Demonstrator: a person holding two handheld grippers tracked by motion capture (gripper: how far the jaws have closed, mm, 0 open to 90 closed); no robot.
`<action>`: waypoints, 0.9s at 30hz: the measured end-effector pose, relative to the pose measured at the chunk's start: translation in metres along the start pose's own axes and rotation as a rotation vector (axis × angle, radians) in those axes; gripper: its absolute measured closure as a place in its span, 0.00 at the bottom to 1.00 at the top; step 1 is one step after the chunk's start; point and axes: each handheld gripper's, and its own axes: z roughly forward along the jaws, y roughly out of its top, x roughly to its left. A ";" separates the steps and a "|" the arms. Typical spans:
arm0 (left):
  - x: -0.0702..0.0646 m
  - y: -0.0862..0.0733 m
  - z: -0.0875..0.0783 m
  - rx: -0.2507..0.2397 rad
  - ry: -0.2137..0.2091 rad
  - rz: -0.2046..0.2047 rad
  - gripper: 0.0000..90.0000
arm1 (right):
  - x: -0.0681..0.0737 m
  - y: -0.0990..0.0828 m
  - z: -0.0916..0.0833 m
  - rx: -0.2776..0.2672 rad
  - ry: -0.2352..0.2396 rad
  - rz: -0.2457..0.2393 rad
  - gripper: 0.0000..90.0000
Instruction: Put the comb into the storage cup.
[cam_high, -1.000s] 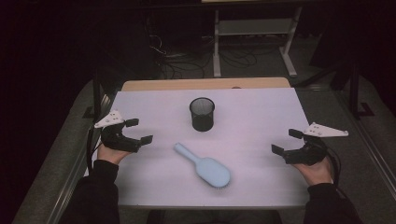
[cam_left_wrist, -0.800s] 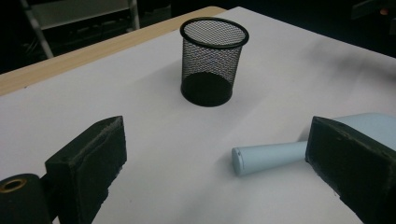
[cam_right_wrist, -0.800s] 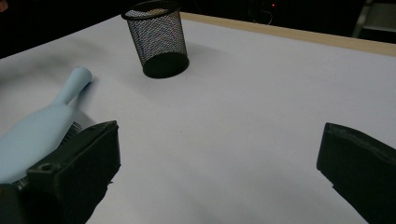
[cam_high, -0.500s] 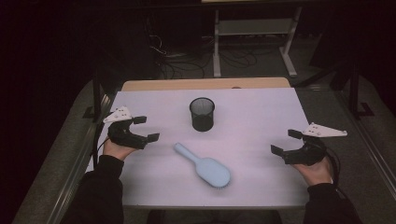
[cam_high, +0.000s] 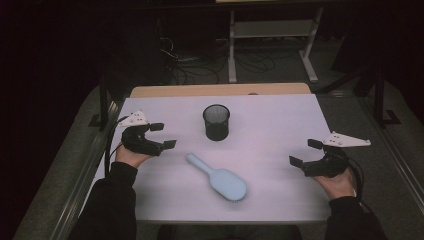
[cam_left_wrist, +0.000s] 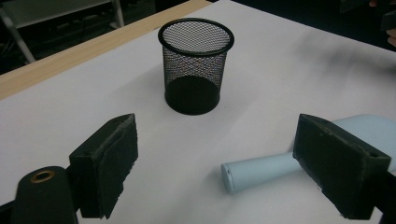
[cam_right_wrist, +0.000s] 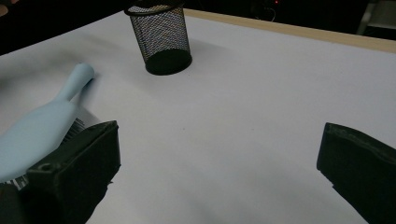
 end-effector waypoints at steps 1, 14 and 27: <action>0.000 0.001 0.001 0.002 0.001 -0.001 0.16 | 0.000 0.000 0.000 0.001 0.000 0.000 0.00; 0.002 0.007 0.015 0.022 -0.027 0.008 0.24 | 0.000 0.000 0.000 0.001 0.003 -0.002 0.00; -0.005 0.014 0.031 0.054 -0.065 0.047 0.35 | 0.000 0.000 0.000 0.003 0.006 -0.005 0.00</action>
